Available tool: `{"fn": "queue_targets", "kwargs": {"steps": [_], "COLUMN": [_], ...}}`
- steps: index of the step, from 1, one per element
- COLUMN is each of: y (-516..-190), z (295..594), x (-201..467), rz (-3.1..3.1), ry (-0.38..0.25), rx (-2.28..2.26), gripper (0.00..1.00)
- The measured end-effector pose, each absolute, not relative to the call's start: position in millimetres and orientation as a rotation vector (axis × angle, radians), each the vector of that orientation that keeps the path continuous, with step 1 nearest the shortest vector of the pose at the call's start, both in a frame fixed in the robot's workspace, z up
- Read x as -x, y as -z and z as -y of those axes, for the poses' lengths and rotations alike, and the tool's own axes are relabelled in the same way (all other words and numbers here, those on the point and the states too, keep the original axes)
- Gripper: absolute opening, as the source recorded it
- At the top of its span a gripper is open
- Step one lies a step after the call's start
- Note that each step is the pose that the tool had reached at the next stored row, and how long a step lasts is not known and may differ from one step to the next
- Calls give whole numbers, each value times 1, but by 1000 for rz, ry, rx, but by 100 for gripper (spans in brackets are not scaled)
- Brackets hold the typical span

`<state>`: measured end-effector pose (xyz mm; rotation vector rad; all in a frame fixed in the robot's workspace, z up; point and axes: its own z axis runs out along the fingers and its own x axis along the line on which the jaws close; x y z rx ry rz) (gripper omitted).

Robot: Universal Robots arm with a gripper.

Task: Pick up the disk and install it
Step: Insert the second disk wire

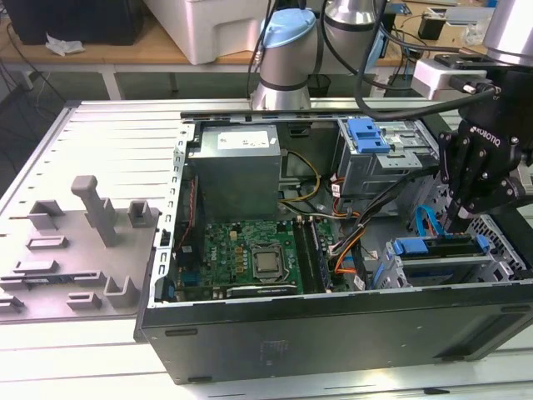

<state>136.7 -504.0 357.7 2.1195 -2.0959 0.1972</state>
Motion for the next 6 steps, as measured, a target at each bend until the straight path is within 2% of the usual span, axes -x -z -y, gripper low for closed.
{"fn": "queue_targets", "kwargs": {"steps": [6], "y": [-358], "z": [504], "x": [-137], "rz": [2096], "ry": [-198], "rx": [-2120], "gripper": [11]}}
